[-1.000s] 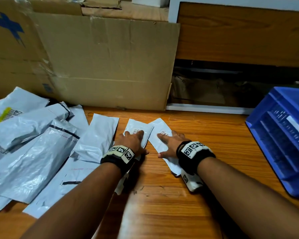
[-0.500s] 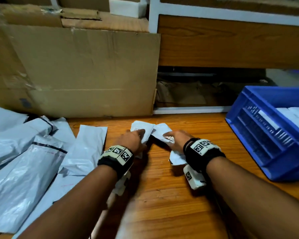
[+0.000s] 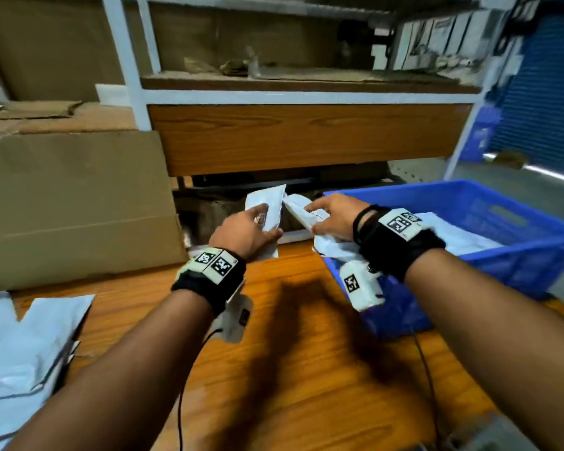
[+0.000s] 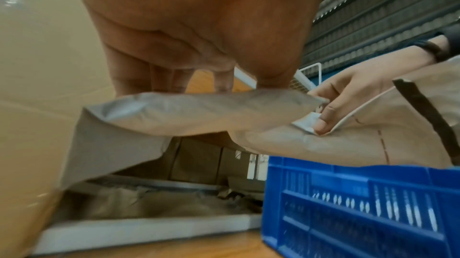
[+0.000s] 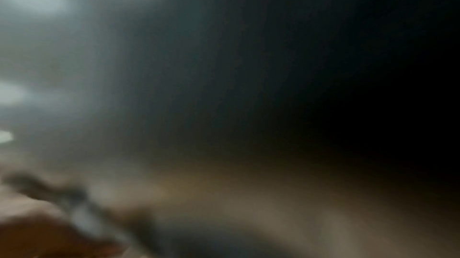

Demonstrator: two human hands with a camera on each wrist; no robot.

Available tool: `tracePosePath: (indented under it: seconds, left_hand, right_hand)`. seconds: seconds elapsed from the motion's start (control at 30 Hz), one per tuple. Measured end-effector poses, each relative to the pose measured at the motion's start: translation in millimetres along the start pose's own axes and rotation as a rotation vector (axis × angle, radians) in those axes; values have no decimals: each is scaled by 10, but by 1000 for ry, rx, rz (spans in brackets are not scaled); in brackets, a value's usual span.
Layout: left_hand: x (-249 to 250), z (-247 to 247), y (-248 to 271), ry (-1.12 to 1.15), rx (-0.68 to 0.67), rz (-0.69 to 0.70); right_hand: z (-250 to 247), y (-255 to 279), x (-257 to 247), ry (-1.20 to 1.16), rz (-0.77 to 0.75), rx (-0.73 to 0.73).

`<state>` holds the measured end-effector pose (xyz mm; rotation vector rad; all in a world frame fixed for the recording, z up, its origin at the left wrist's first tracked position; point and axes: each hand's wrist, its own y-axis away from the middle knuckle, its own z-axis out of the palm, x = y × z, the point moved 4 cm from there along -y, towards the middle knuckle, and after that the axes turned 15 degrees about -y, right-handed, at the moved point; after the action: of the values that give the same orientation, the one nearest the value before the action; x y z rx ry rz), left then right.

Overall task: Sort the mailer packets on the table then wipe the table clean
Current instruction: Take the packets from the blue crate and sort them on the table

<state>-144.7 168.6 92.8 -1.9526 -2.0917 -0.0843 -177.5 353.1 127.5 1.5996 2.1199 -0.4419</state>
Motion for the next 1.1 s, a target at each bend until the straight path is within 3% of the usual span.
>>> tracePosePath:
  seconds: [0.13, 0.33, 0.57, 0.87, 1.1]
  left_hand:
    - [852, -104, -32, 78, 77, 46]
    - [1971, -133, -122, 144, 108, 136]
    - [3000, 91, -499, 172, -40, 249]
    - [3932, 579, -1253, 16, -159, 357]
    - [4249, 1164, -1571, -121, -241, 375]
  right_hand:
    - [-691, 254, 506, 29, -7, 85]
    - [-1483, 564, 1409, 52, 107, 157]
    - [-2062, 663, 2349, 99, 227, 189]
    - [-2559, 203, 3132, 315, 308, 106]
    - [-2476, -536, 3614, 485, 314, -101]
